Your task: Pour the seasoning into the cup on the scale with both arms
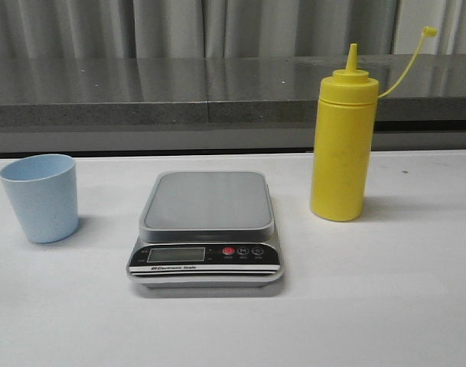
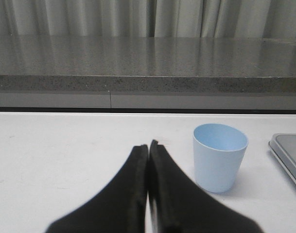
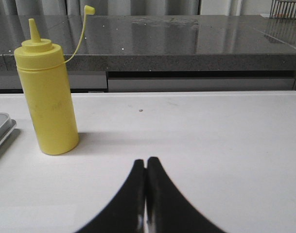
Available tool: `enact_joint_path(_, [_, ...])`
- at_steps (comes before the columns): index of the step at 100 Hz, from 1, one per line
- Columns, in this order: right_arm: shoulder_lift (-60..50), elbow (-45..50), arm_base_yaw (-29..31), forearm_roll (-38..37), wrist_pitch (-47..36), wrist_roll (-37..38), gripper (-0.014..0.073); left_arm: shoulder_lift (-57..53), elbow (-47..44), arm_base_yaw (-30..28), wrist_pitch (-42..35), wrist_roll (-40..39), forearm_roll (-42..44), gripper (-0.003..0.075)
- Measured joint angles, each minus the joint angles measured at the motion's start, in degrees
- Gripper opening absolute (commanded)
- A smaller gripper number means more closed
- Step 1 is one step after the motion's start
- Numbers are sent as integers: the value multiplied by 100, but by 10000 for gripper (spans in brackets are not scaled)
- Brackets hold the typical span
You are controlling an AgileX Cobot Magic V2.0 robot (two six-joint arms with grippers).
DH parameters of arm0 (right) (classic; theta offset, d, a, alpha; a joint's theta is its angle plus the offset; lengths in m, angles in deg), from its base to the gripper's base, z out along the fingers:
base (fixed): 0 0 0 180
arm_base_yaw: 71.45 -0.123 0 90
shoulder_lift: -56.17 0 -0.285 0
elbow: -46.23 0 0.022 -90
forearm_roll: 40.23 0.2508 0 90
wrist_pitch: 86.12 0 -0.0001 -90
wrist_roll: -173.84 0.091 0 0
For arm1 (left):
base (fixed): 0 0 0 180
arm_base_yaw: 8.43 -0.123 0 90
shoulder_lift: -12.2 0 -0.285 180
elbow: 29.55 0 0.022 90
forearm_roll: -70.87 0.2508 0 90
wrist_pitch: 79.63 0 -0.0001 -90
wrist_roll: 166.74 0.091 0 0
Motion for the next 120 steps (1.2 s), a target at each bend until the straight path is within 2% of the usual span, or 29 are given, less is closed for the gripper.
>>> enact_joint_path(74, [0, 0, 0, 0, 0, 0, -61, 0, 81, 0, -137, 0, -172, -20])
enact_joint_path(92, [0, 0, 0, 0, 0, 0, -61, 327, 771, 0, 345, 0, -193, -20])
enact_joint_path(120, [0, 0, 0, 0, 0, 0, -61, 1949, 2222, 31, 1432, 0, -193, -20])
